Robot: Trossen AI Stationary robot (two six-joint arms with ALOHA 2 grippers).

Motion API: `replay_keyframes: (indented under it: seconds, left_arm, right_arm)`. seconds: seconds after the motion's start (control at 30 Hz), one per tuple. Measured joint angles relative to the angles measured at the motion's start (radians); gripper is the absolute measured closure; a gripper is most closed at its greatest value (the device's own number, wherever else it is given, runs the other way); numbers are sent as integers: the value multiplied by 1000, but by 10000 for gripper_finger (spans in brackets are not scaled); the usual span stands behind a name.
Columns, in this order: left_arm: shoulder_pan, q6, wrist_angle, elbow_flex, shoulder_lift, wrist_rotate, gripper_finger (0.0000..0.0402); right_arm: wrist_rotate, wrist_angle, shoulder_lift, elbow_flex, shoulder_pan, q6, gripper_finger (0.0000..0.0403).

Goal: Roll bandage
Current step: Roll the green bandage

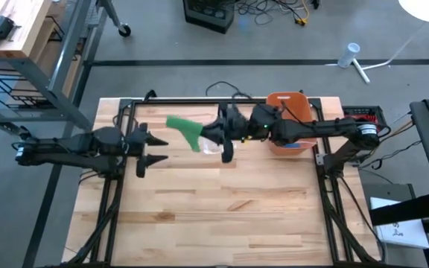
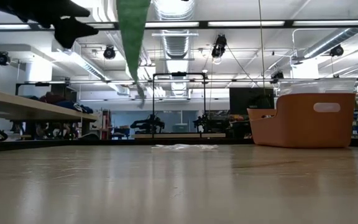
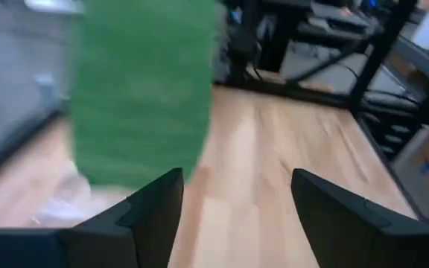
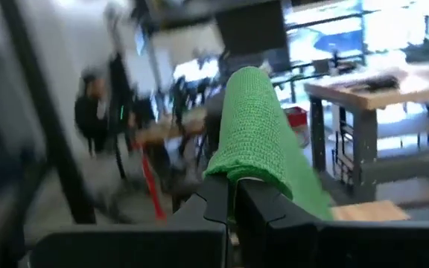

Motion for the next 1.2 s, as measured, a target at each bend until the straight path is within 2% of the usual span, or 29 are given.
replay_keyframes:
  seconds: [0.07,0.2,0.33,0.5,0.73,0.87,1.2]
  left_arm:
    - [1,45,80,-11,3,-20,154]
    - [0,154,249,-20,38,-39,144]
    - [0,240,395,-20,101,-94,132]
    - [1,303,505,4,190,-95,121]
    - [1,315,510,73,307,-57,121]
    - [0,313,510,126,387,-22,131]
    - [14,357,528,210,568,-23,174]
  right_arm:
    - [-48,-53,-18,-1,0,-125,403]
    - [-55,-170,-59,1,0,-320,403]
    - [-55,-264,-74,-1,0,-436,403]
    - [-56,-306,-93,1,0,-477,403]
    - [-55,-437,-113,21,0,-511,403]
    - [-57,-484,-114,42,3,-520,403]
    - [-63,-556,-135,83,55,-527,403]
